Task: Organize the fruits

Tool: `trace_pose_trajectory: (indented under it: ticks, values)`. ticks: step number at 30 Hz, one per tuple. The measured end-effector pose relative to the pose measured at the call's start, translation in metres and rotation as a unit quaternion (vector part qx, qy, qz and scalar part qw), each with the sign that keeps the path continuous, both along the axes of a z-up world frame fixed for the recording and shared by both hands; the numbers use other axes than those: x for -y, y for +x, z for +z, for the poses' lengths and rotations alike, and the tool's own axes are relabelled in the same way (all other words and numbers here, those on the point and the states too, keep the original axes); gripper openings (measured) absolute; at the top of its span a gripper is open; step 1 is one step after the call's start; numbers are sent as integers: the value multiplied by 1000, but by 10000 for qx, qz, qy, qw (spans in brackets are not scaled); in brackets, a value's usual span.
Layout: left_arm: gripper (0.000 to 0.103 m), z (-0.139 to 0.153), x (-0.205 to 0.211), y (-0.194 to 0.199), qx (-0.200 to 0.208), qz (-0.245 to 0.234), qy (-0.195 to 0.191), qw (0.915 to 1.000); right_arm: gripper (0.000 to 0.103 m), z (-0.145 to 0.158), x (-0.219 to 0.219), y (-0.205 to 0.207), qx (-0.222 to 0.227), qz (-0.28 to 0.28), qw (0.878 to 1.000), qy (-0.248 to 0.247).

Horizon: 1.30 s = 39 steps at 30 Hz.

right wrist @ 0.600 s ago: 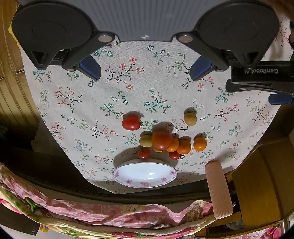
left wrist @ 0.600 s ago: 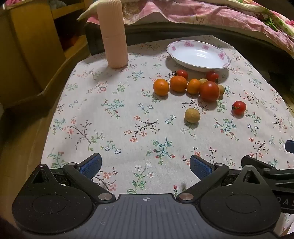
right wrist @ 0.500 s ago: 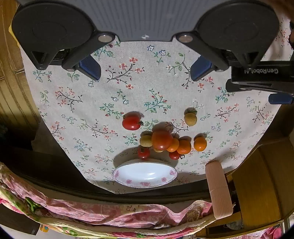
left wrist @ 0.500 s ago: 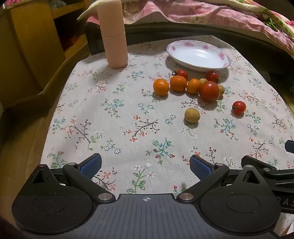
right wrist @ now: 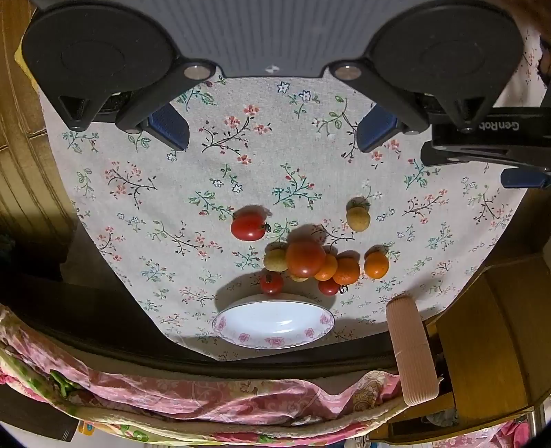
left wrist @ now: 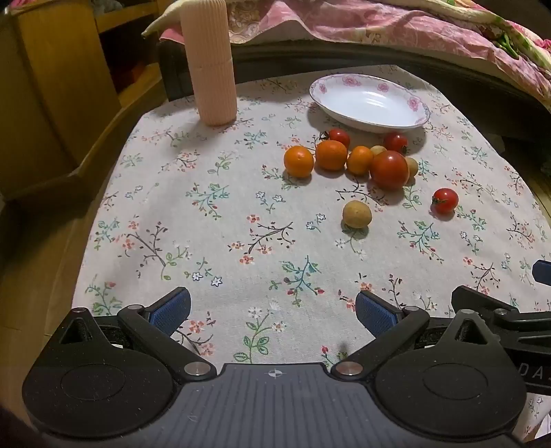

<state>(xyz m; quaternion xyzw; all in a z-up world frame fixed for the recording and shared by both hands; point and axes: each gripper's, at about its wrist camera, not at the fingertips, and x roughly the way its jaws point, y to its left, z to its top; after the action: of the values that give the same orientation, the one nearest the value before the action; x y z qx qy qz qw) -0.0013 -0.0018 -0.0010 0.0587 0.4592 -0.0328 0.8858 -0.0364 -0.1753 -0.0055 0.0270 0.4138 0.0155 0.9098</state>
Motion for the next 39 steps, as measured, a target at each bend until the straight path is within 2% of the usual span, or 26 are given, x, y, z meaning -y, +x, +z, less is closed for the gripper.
trace_pose_trajectory:
  ticks: [39]
  values:
    - [103,-2,1,0,-28,-49,-38,10000,103,-3,2,1,-18,-69,10000,-23]
